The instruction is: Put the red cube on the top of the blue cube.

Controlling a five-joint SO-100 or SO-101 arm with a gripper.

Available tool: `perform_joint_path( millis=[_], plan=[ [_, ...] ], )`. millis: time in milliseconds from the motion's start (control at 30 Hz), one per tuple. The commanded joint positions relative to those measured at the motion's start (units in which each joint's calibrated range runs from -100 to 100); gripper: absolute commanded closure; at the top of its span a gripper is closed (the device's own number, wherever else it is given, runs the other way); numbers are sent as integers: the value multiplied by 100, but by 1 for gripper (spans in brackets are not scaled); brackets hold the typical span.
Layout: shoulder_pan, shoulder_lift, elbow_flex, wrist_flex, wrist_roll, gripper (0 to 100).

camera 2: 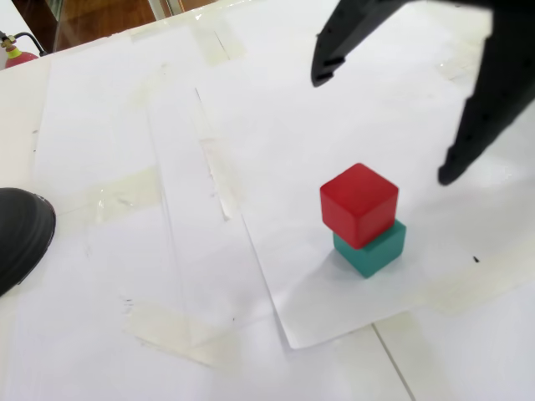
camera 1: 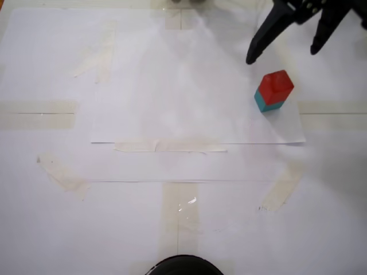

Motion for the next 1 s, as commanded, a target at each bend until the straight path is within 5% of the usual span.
perform_joint_path(
  millis=[0, 567, 967],
  plan=[
    [-47, -2012, 1354, -201, 39, 64],
    [1066, -6501, 5067, 190, -44, 100],
    [2156, -9454, 7818, 435, 215, 100]
  ],
)
